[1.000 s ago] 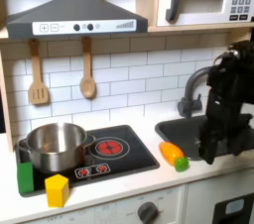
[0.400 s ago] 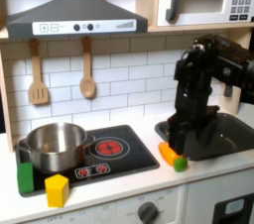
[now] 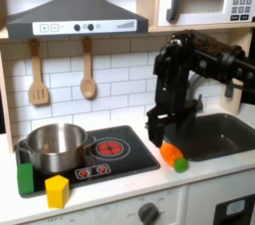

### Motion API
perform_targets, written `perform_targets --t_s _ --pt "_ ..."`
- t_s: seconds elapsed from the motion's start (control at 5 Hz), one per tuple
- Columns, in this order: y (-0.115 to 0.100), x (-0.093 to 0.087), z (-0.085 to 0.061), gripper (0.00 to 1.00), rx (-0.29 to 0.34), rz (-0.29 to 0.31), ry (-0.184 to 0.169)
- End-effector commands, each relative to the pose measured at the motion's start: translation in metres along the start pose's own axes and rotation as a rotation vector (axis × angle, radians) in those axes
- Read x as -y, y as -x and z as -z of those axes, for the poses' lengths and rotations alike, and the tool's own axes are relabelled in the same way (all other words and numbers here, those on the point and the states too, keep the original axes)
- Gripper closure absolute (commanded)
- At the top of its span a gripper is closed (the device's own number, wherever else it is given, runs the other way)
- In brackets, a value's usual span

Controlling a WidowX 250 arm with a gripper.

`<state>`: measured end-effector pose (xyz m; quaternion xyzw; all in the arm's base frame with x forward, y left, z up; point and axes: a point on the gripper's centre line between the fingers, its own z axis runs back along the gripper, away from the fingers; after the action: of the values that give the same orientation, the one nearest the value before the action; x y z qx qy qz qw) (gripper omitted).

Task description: Slide pot right

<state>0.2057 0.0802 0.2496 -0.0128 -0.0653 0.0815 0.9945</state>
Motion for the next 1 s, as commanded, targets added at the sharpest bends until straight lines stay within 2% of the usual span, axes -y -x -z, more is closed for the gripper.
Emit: perform_targets --t_s 0.0,0.2,0.4,0.8 --pt "-0.03 -0.012 0.004 0.0 0.011 -0.005 0.0" --pt "-0.044 -0.021 0.006 0.0 0.012 -0.017 -0.017" --pt "-0.055 -0.029 0.005 0.0 0.022 -0.027 -0.01" --pt "-0.074 -0.052 0.006 0.0 0.029 -0.046 -0.019"
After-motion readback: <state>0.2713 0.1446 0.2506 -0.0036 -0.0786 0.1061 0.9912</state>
